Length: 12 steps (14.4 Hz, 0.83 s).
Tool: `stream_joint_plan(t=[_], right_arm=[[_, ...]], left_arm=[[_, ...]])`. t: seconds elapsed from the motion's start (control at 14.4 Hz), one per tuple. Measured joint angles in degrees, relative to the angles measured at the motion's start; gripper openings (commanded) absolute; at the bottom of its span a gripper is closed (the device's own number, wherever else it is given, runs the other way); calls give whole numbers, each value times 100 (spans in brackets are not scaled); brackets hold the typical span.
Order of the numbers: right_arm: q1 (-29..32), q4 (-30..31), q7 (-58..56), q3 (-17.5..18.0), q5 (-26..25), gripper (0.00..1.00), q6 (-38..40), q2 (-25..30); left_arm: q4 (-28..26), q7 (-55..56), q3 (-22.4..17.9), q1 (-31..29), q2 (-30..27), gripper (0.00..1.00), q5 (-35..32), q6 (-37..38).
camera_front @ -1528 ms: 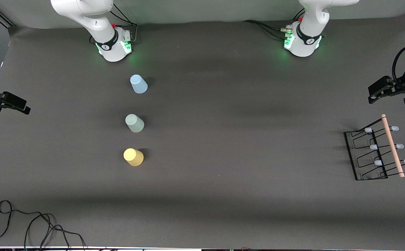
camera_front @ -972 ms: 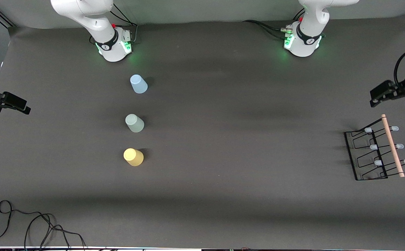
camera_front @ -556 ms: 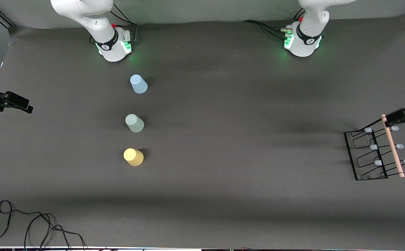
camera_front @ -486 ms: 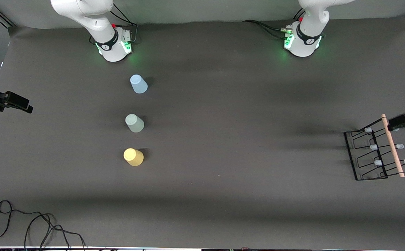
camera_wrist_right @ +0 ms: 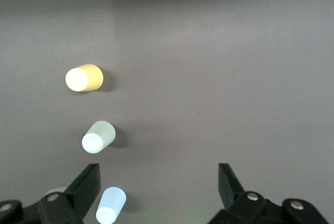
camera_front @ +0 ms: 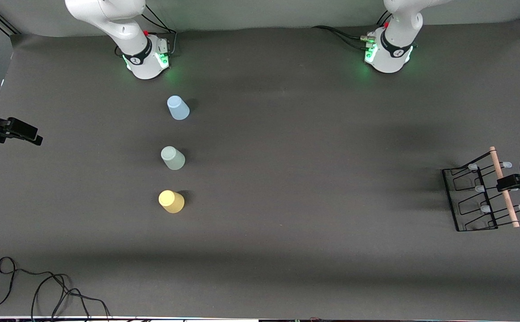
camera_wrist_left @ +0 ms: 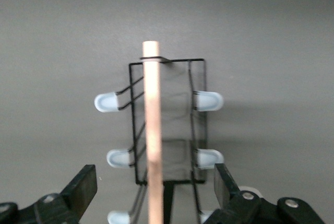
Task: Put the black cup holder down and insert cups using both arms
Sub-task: 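Reach the left gripper to the wooden dowel of the black rack, then grasp the dowel with the left gripper and lift the rack toward the table center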
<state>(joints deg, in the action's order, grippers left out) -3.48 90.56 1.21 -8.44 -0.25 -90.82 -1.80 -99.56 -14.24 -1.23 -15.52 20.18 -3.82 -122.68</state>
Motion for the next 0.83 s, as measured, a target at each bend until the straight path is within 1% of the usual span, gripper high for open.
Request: stream_joint_plan(t=[0.07, 0.14, 0.21, 0.28, 0.35, 0.83], right_arm=[[0, 0, 0, 0, 0, 100, 0, 0], [0, 0, 0, 0, 0, 100, 0, 0], [0, 0, 0, 0, 0, 100, 0, 0], [0, 0, 0, 0, 0, 100, 0, 0], [0, 0, 0, 0, 0, 100, 0, 0], [0, 0, 0, 0, 0, 100, 1, 0]], left_arm=[[-136, -63, 0, -52, 6, 82, 0, -160], [-236, -91, 1, -79, 11, 45, 0, -226], [-304, -99, 2, -86, 21, 19, 0, -247], [-353, -101, 9, -86, 38, 4, 0, -257], [-370, -102, 18, -85, 66, 0, 0, -258], [-354, -103, 50, -83, 131, 0, 0, -260]])
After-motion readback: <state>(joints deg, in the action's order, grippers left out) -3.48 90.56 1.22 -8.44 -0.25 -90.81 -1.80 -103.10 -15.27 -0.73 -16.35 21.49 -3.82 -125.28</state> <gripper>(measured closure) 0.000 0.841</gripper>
